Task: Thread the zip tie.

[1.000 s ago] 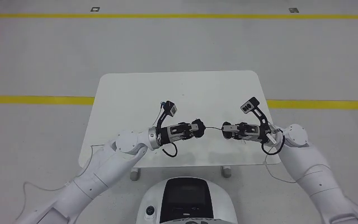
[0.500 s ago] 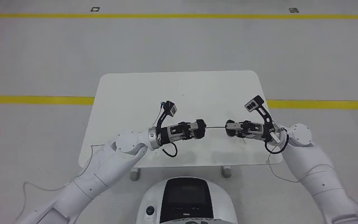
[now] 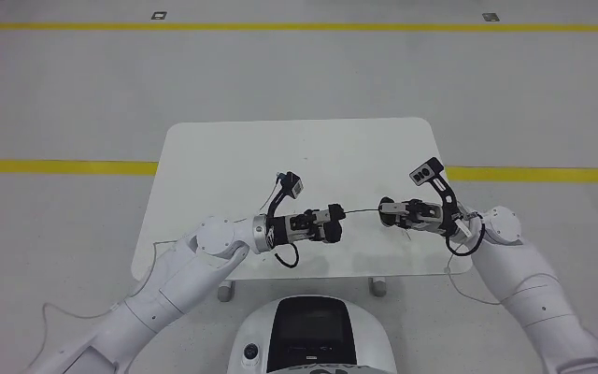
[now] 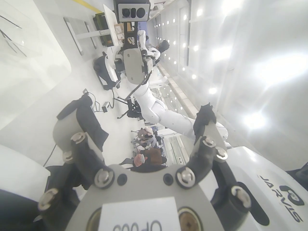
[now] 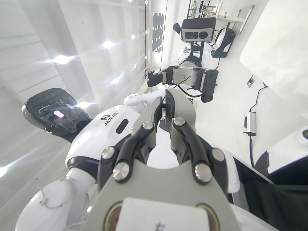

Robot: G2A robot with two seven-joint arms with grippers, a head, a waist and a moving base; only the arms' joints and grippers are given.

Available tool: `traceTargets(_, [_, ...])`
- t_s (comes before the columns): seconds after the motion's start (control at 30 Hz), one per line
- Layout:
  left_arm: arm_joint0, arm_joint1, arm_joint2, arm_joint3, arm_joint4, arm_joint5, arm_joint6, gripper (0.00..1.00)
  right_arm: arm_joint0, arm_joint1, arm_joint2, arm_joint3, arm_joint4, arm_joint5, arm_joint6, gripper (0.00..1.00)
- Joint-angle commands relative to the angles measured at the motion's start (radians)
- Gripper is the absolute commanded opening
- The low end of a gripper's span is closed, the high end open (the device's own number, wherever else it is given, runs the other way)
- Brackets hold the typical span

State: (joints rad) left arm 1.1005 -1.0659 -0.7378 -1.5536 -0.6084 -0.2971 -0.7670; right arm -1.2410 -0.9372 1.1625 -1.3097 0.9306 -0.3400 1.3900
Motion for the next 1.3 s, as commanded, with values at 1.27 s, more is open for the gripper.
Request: traceTargets(1.27, [-0.029, -0.047, 0.039, 0.053, -0.092, -0.031, -0.079, 1.00, 0.060, 0.021, -0.150, -0.057, 0.061, 0.000, 0.000, 0.00])
